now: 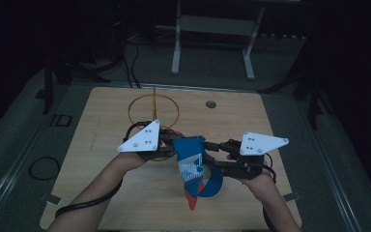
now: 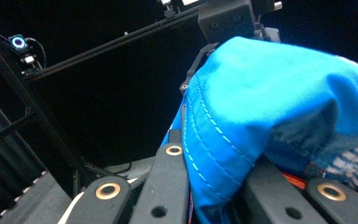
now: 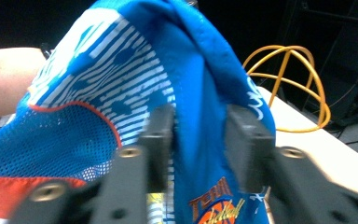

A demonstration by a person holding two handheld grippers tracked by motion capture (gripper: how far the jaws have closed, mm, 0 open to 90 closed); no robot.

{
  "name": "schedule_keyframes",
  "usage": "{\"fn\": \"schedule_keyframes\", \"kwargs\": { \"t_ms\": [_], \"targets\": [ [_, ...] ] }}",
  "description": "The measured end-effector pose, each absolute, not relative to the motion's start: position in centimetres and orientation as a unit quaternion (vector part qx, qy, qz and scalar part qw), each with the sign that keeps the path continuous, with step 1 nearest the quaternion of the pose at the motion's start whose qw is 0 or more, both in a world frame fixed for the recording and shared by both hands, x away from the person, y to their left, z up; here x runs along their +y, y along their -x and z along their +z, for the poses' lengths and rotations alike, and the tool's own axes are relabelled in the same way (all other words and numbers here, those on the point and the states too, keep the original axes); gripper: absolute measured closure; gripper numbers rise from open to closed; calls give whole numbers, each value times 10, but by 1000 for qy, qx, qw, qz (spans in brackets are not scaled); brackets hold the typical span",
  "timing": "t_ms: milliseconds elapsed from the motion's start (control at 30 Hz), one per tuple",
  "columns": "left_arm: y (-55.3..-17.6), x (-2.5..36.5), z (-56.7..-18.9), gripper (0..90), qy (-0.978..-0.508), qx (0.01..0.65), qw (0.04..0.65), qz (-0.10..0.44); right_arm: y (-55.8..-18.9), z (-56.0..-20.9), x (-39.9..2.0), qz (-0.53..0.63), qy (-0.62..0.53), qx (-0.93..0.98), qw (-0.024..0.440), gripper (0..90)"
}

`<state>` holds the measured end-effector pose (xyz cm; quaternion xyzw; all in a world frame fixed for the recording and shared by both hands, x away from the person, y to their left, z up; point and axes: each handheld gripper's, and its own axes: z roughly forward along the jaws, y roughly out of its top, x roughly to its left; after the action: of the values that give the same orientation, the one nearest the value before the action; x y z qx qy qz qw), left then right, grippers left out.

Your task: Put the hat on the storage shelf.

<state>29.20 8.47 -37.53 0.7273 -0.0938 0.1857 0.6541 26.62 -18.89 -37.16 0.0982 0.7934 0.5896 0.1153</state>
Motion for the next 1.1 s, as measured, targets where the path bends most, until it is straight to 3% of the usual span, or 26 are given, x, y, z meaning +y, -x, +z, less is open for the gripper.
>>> {"fn": "schedule_keyframes", "kwargs": {
  "t_ms": [33,100,133,567,867,1100],
  "targets": [
    [-292,84,-375,900,-728,-95,653,187,-266,-371,-189,591,-100,792,117,707],
    [-293,84,-376,900,-730,-93,650,187,-265,-370,-191,592,-105,789,122,888],
    [-293,85,-377,900,-729,-91,653,184,-264,-369,-192,594,-107,787,125,900],
    [-294,104,-378,897,-744,-61,636,195,-262,-355,-209,600,-139,772,155,900],
    [-288,112,-379,820,-769,-43,609,191,-264,-343,-224,614,-156,755,168,900],
    [-284,124,-376,506,-789,9,590,173,-263,-337,-233,623,-165,743,178,900]
  ]
}}
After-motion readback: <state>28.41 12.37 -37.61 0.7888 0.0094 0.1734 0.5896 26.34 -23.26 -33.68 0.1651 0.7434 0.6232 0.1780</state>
